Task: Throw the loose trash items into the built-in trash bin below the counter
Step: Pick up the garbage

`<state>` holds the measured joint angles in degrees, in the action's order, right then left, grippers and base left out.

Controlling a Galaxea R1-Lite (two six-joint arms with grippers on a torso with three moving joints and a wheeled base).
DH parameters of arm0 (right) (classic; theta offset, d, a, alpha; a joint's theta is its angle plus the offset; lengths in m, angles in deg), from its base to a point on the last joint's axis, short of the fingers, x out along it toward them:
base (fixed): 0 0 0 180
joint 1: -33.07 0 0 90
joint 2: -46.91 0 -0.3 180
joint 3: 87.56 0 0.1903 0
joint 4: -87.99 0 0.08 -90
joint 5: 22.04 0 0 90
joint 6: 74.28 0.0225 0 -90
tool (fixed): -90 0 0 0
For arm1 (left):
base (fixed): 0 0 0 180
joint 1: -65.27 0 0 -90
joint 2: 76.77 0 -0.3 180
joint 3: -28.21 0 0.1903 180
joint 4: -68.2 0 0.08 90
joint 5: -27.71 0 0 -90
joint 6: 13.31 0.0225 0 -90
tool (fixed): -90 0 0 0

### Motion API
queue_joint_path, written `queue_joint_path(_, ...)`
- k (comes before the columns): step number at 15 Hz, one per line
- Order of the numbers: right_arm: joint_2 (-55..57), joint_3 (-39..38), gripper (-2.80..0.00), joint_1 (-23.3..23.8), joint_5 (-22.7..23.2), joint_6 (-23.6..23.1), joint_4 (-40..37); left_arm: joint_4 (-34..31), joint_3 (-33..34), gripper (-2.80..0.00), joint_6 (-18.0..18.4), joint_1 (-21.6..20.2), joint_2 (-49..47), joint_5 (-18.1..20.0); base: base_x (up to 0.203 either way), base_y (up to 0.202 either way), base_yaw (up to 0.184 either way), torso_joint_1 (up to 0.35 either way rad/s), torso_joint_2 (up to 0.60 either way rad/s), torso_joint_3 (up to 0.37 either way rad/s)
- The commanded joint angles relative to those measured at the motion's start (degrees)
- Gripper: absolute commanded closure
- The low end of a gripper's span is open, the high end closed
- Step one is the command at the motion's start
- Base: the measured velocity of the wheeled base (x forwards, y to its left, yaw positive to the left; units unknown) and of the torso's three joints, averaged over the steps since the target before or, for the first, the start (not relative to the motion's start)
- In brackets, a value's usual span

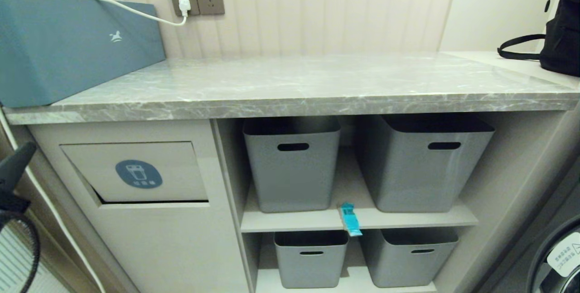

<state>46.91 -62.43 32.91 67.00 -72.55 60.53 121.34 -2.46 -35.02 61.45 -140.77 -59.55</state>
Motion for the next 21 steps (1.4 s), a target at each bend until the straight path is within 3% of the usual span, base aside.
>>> queue_joint_path(1, 0.0, 0.0, 0.00, -0.1, 0.0, 0.0, 0.0, -5.4, -3.1, 0.00, -0.2, -0.5, 5.2, 1.7, 0.000, 0.000, 0.000, 0.000, 0.00, 0.000)
queue_joint_path(5, 0.0, 0.0, 0.00, 0.0, 0.0, 0.0, 0.0, -17.3, -4.2, 0.00, 1.0, -1.6, 14.1, 6.1, 0.000, 0.000, 0.000, 0.000, 0.00, 0.000)
queue_joint_path(8, 0.0, 0.0, 0.00, 0.0, 0.0, 0.0, 0.0, -24.4, -3.5, 0.00, 5.8, -3.7, 15.1, 6.3, 0.000, 0.000, 0.000, 0.000, 0.00, 0.000)
queue_joint_path(11, 0.0, 0.0, 0.00, 0.0, 0.0, 0.0, 0.0, -33.7, -4.2, 0.00, 9.8, -1.6, 20.1, 6.9, 0.000, 0.000, 0.000, 0.000, 0.00, 0.000)
queue_joint_path(14, 0.1, 0.0, 0.00, 0.0, 0.0, 0.0, 0.0, -38.0, -5.0, 0.00, 11.1, 6.6, 21.9, 9.7, 0.000, 0.000, 0.000, 0.000, 0.00, 0.000)
queue_joint_path(17, 0.0, 0.0, 0.00, 0.0, 0.0, 0.0, 0.0, -38.3, -9.0, 0.00, 13.7, 18.5, 11.5, 15.4, 0.000, 0.000, 0.000, 0.000, 0.00, 0.000)
queue_joint_path(19, 0.1, 0.0, 0.00, 0.0, 0.0, 0.0, 0.0, -37.3, -10.7, 0.00, 14.6, 24.4, 2.9, 17.0, 0.000, 0.000, 0.000, 0.000, 0.00, 0.000)
queue_joint_path(21, 0.0, 0.0, 0.00, 0.0, 0.0, 0.0, 0.0, -35.8, -11.5, 0.00, 11.6, 29.0, -4.4, 18.0, 0.000, 0.000, 0.000, 0.000, 0.00, 0.000)
